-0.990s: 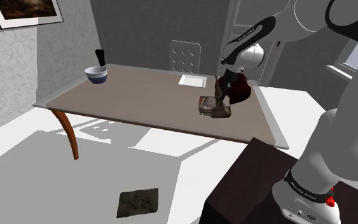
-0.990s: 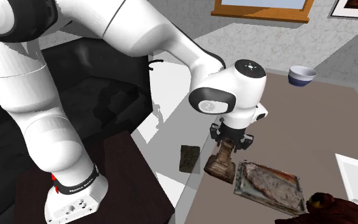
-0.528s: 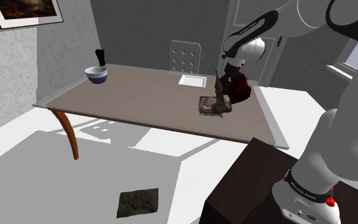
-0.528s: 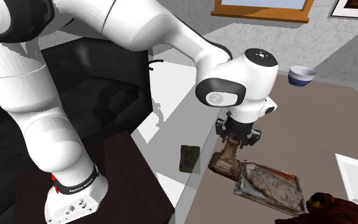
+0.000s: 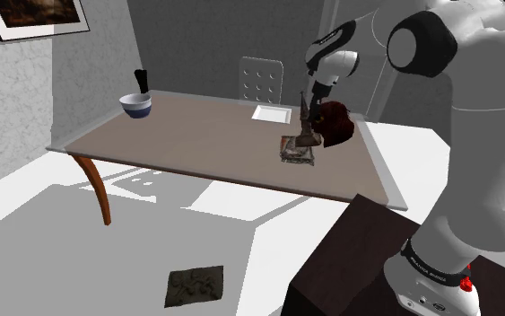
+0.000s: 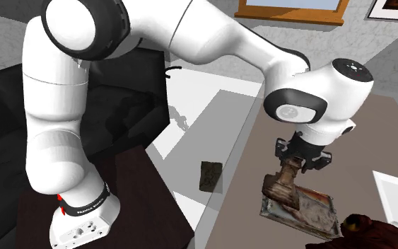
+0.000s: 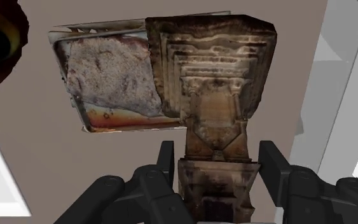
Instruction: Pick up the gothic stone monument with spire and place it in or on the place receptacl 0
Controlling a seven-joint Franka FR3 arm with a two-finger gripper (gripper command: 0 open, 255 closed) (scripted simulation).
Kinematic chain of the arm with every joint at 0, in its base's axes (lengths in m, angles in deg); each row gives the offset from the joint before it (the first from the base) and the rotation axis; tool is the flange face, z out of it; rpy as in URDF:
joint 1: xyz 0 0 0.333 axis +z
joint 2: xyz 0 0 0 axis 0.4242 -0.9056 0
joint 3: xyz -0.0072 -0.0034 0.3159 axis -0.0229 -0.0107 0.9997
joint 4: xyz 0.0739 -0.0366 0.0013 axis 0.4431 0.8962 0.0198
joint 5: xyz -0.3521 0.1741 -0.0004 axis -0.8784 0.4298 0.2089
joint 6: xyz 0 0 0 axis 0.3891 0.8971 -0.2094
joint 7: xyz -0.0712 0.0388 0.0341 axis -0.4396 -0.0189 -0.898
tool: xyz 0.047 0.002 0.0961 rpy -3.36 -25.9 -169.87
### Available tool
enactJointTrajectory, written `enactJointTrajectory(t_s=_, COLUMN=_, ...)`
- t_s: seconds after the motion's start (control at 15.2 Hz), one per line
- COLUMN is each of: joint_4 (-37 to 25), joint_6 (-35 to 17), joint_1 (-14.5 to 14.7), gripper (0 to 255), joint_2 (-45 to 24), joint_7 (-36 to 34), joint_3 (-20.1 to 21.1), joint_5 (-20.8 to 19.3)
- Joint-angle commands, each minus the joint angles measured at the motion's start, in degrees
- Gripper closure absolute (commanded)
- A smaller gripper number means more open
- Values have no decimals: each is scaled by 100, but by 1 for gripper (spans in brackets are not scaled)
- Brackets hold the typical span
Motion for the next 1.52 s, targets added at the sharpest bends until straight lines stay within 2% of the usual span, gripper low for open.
enactJointTrajectory(t_s=0.0, joint_4=-672, joint_6=318, joint_1=-312, gripper=255, joint_2=-447, joint_7=111, joint_3=76, joint_5=187)
enactJointTrajectory(t_s=0.2, joint_4=-1808, joint_6=795, joint_1=-822, gripper=255, joint_2=-1176, joint_7=159, joint_3=228, joint_5=417)
enactJointTrajectory(t_s=0.26, joint_4=-2462, joint_6=1062, joint_1=-1101, gripper=255, joint_2=-1570, joint_7=139, joint_3=307, joint_5=515)
enactJointTrajectory(t_s=1.12, joint_4=-2096, joint_6=370, joint_1=-1144, gripper=255, joint_2=-1957, joint_7=401, joint_3=502, joint_5=781)
enactJointTrajectory(t_s=1.45, joint_4=-2087, joint_6=346, joint_1=-1146, gripper=255, joint_2=-1975, joint_7=412, joint_3=509, joint_5=794)
